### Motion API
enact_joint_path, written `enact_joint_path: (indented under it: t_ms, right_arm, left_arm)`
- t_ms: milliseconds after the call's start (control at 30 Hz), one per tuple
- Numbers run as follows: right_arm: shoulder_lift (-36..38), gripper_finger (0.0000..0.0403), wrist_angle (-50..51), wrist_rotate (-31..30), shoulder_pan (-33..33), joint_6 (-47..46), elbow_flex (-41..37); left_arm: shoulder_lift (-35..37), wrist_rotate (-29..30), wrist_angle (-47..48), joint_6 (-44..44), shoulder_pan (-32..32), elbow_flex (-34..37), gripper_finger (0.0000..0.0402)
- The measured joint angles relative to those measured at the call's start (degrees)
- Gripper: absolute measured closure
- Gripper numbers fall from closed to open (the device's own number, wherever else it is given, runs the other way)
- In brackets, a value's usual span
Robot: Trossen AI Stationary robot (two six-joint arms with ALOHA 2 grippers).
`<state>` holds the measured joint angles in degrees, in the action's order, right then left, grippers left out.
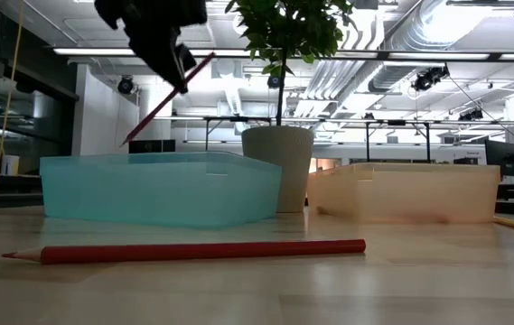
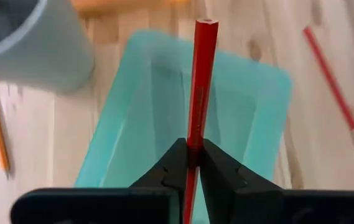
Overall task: Sort pens & pencils
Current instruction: Put the right red pencil into the blue bin
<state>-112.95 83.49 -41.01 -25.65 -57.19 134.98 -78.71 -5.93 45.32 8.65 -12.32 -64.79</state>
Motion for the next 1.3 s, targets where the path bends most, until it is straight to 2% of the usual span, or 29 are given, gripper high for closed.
enact_joint_path:
  t_ms: [200, 567, 1000, 1300]
  right_arm:
    - [0.00, 0.0253, 1.19, 0.00, -0.26, 0.02, 0.02]
    - [0.00, 0.0253, 3.90, 0.50, -0.61, 0.50, 0.02]
    - [0.00, 0.0253, 4.58, 0.86, -2.08, 2.24, 0.02]
    - [0.00, 0.0253, 4.58, 1.84, -2.08, 3.56, 0.02]
  left_arm:
    - [-2.33, 0.17, 1.53, 0.19, 0.00, 0.04, 0.0369]
    - [-2.61, -0.91, -2.04, -0.53, -0.02, 0.00, 0.0367]
    - [-2.61, 2.81, 1.51, -1.62, -0.04, 0.00, 0.0366]
    - [-2.61, 2.92, 1.81, -3.04, -0.04, 0.00, 0.0366]
